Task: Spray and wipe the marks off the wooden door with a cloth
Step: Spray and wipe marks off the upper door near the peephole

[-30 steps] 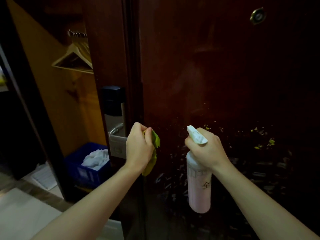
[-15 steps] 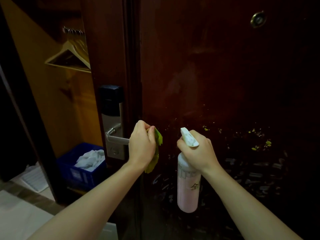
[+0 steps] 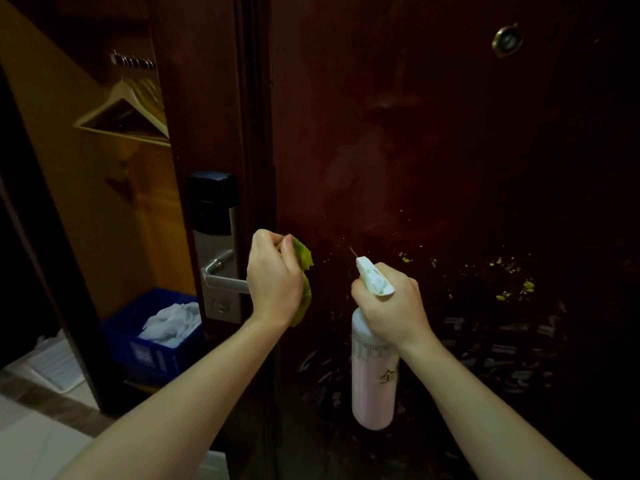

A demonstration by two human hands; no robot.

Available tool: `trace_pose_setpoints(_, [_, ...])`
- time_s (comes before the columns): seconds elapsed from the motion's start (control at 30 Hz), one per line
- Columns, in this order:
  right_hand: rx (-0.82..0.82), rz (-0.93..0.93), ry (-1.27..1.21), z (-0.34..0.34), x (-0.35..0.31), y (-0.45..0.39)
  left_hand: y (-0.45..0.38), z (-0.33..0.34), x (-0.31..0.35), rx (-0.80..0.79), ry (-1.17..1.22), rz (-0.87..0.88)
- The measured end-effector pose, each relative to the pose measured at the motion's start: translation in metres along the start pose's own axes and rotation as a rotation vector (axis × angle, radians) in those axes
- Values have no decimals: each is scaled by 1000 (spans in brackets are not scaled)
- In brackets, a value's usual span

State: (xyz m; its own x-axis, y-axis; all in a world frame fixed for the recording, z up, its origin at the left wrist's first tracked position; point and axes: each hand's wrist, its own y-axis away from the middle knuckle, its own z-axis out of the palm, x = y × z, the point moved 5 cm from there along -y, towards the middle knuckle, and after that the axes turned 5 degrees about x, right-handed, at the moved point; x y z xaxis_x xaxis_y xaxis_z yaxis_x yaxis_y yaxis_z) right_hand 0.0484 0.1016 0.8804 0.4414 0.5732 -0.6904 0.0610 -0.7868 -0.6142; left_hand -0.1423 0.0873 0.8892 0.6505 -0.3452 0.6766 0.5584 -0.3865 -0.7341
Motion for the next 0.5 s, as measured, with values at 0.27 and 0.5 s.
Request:
trace_pose_setpoints(0.27, [63,72,-116,7,9,7,-34,22,12,117,-97,155])
trace_pose_setpoints(0.5, [93,109,-109,2,21,-1,-9,67,25,90,-262,623])
